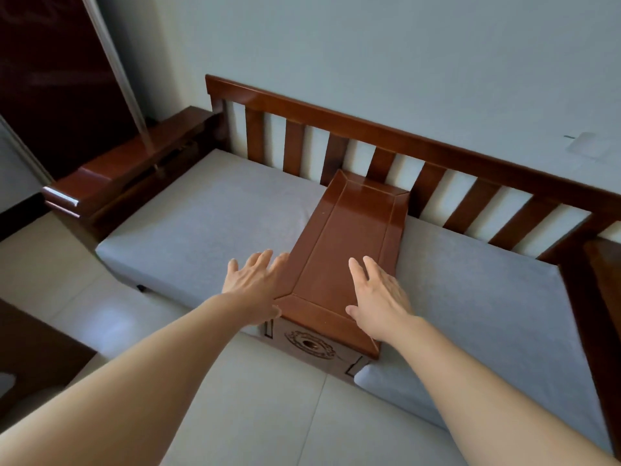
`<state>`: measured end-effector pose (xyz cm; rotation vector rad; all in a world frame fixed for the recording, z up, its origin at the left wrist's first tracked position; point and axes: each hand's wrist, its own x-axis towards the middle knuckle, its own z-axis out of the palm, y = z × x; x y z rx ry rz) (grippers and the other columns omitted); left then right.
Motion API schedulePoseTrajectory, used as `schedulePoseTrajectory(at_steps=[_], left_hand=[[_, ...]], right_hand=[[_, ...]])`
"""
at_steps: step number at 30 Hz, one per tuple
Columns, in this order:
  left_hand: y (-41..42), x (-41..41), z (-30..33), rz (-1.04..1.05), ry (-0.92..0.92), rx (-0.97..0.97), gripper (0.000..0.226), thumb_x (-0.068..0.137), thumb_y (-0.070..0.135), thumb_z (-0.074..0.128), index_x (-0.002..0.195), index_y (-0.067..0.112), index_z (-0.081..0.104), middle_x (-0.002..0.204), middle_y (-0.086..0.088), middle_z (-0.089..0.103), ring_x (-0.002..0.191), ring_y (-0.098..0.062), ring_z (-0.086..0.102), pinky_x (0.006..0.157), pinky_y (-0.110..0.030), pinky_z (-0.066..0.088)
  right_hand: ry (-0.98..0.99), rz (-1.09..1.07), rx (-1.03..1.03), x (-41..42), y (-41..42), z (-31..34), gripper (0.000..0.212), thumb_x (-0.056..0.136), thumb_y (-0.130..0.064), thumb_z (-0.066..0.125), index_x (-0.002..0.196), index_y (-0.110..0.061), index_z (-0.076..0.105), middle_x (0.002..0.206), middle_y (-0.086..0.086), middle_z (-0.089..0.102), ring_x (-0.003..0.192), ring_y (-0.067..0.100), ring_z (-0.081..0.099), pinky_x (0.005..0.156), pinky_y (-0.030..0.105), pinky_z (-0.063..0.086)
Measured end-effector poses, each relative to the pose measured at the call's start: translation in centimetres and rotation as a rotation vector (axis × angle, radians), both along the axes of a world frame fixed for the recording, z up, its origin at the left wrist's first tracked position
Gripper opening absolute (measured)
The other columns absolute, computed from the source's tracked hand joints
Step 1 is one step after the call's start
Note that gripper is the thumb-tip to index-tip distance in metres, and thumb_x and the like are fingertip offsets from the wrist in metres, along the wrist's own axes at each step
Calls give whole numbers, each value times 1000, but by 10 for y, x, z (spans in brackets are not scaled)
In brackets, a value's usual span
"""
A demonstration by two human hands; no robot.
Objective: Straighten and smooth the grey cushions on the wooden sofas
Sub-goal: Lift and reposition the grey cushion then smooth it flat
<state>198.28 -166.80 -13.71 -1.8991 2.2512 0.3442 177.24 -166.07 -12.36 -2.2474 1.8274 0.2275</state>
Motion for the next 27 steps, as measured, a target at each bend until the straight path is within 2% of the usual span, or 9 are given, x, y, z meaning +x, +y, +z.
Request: schedulePoseTrajectory(at_steps=[10, 18, 22, 27], left_hand=[[-78, 112, -20, 51, -19, -11, 103, 81, 45, 69, 151, 25, -4, 158, -5, 7, 145, -22, 9, 112, -52, 15], [-133, 206, -40, 104, -26, 43, 103, 81, 44, 70, 151, 25, -3, 159, -6, 8, 145, -24, 9, 112, -52, 15], [-163, 253, -54, 61, -11, 62, 102, 81, 44, 70, 151, 25, -3, 158, -6, 8, 145, -23, 9, 112, -52, 15], [-201, 315, -78, -86, -6, 78, 102, 81, 45, 69, 151, 24, -2, 158, -4, 9, 145, -22, 10, 112, -53, 15]], right_hand=[[-48, 68, 8, 124, -105, -32, 81, 95, -30, 55, 151, -14, -1, 157, 17, 2, 143, 32, 15, 115, 39, 18], [-52, 159, 90, 232, -169, -59, 81, 95, -26, 51, 151, -13, -5, 157, 17, -2, 144, 31, 12, 114, 37, 16], [-44, 111, 107, 276, -190, -70, 80, 95, -28, 52, 152, -13, -3, 157, 17, -1, 143, 31, 13, 114, 37, 17], [-66, -80, 140, 328, -203, -92, 78, 95, -27, 51, 152, -13, 1, 157, 18, -1, 142, 34, 19, 112, 36, 21]])
